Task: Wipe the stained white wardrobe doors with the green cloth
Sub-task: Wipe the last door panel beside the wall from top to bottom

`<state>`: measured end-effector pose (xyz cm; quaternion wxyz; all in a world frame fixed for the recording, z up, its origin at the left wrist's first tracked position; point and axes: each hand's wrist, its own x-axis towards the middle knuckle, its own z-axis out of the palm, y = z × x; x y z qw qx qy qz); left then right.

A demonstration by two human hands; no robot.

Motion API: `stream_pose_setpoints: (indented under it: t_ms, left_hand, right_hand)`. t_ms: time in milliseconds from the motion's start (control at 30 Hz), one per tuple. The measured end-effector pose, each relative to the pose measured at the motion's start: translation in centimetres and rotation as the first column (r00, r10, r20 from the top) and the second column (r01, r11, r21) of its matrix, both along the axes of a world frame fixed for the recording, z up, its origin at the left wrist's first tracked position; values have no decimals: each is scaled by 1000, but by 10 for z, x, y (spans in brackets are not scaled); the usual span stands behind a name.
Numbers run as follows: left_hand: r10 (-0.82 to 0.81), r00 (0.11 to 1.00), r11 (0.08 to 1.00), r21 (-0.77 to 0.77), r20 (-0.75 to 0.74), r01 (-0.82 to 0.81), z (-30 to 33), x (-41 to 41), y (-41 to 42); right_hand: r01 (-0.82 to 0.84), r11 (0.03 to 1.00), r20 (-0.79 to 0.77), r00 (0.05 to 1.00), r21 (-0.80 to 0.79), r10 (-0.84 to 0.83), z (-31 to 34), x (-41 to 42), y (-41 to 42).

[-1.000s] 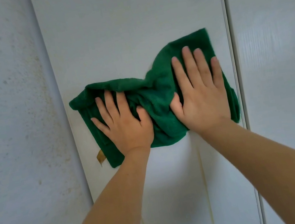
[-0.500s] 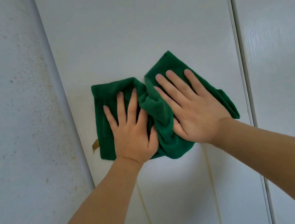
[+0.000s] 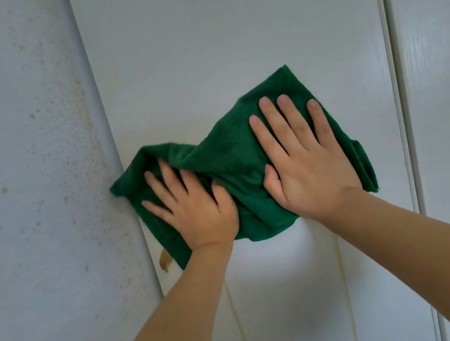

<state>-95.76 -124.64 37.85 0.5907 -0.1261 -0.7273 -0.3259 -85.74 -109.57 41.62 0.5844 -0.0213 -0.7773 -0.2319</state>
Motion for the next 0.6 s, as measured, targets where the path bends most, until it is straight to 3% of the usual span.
stream_pose_setpoints:
  t_ms: [67, 100, 167, 233, 300, 367, 400, 533, 600]
  left_hand:
    - [-12, 980, 922, -382, -200, -66, -6, -9, -15]
    - [-50, 960, 865, -492, -276, -96, -7, -12, -22]
    - [-103, 937, 836, -539, -333, -100, -6, -15, -27]
    - [-75, 954, 898, -436, -289, -61, -9, -13, -23]
    - [-16, 993, 991, -134, -120, 0, -12, -10, -20]
    - [-41, 994, 966, 256, 102, 13, -15, -7, -21]
    - [-57, 987, 938, 346, 149, 1, -16, -6, -21]
    - [-38, 990, 953, 303, 138, -5, -17, -8, -20]
    - [-10, 998, 991, 132, 57, 3, -23, -11, -25]
  right_hand:
    - [3, 1000, 15, 1000, -12, -3, -1, -2, -5]
    - [3, 1000, 30, 1000, -28, -2, -3, -4, -7]
    - [12, 998, 45, 999, -67, -9, -8, -7, -13]
    - [1, 997, 27, 1000, -74, 1, -10, -9, -16]
    - [-13, 997, -11, 1000, -71, 13, -10, -8, -15]
    - [-15, 998, -13, 1000, -60, 14, -11, -8, -15]
    - [-19, 998, -9, 1000, -57, 18, -12, -8, -16]
    - [-15, 998, -11, 1000, -60, 14, -9, -8, -16]
    - [-28, 997, -21, 999, -70, 27, -10, -8, -15]
